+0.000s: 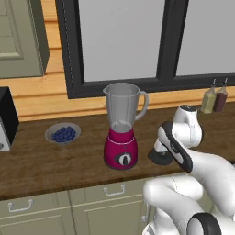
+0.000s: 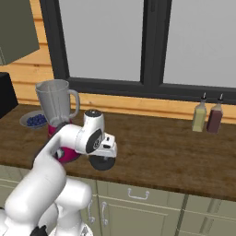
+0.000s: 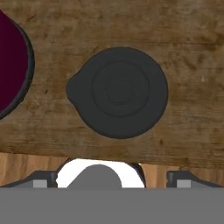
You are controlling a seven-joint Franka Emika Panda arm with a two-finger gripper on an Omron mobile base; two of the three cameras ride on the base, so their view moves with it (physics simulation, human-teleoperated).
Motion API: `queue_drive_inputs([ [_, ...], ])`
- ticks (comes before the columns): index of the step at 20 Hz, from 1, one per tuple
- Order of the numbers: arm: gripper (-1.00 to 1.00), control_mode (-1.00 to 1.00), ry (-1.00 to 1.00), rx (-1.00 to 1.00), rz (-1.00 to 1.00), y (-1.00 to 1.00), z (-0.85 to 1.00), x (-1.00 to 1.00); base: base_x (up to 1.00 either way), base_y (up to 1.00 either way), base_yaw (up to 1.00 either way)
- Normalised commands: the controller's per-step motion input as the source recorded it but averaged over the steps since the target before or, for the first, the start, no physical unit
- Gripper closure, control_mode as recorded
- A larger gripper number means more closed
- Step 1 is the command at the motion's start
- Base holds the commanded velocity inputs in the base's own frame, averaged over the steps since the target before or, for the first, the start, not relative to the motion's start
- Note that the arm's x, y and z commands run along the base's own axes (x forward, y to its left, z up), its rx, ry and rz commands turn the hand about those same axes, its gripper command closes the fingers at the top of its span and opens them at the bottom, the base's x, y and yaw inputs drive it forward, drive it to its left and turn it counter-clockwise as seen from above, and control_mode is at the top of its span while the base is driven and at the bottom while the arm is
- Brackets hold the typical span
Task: Close the lid blender by securely placing the lid on top.
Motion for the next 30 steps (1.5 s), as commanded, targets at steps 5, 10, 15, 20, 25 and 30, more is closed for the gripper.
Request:
queue_drive_inputs([
  [5,-1.00,-1.00,0.09,0.00,0.00,0.00,-0.29,0.45,0.00,0.00,0.00],
  [10,-1.00,-1.00,0.01,0.00,0.00,0.00,-0.22,0.35,0.00,0.00,0.00],
  [15,-1.00,-1.00,0.00,0.00,0.00,0.00,-0.19,0.18,0.00,0.00,0.00],
  [20,-1.00,-1.00,0.00,0.00,0.00,0.00,-0.39,0.01,0.00,0.00,0.00],
  [25,-1.00,-1.00,0.00,0.00,0.00,0.00,-0.27,0.05,0.00,0.00,0.00],
  [30,-1.00,-1.00,-0.01,0.00,0.00,0.00,-0.04,0.28,0.00,0.00,0.00],
])
